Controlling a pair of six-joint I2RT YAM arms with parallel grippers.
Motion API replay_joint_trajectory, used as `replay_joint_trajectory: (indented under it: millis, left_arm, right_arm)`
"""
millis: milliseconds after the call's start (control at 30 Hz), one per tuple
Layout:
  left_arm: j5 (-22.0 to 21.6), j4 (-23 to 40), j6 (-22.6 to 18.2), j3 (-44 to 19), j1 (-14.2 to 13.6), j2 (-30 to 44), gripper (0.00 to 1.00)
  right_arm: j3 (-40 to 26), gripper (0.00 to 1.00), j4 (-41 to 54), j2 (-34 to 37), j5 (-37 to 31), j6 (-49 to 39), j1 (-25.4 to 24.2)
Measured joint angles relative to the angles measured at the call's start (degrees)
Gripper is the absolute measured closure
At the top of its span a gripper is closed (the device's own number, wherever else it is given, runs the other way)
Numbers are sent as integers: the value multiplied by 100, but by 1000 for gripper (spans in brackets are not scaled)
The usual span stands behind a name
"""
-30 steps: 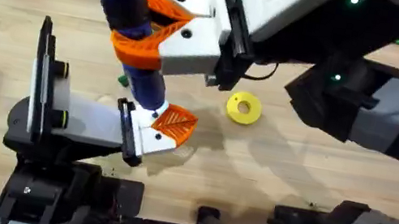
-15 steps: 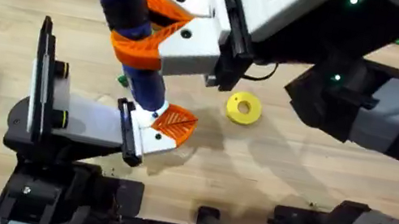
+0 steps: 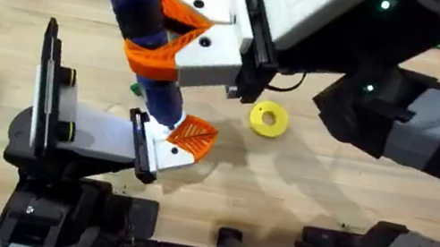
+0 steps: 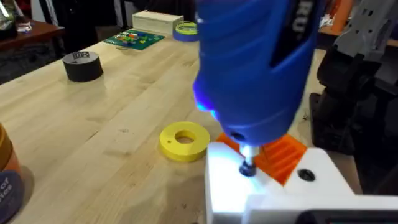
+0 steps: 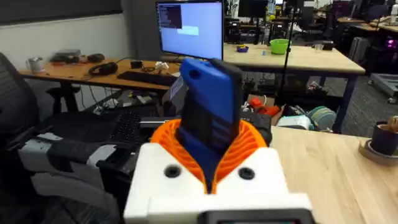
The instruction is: Pick up the gripper from the table and insert it into the empty holder that is missing its gripper. Then pick up a screw, insert it into the mounting hole, and use the screwdriver to tighten it. Finally, clean up the table by picking up the vegetable and placing it into the bucket.
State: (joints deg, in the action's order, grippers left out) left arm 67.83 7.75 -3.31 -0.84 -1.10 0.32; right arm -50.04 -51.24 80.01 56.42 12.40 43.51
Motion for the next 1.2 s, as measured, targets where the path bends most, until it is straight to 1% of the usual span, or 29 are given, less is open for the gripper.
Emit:
replay_joint_trajectory:
  millis: [1200]
  left_arm:
    - [9,2,9,0,-7,0,996]
  right_arm:
    - [81,977,-46,0,-17,0,-2]
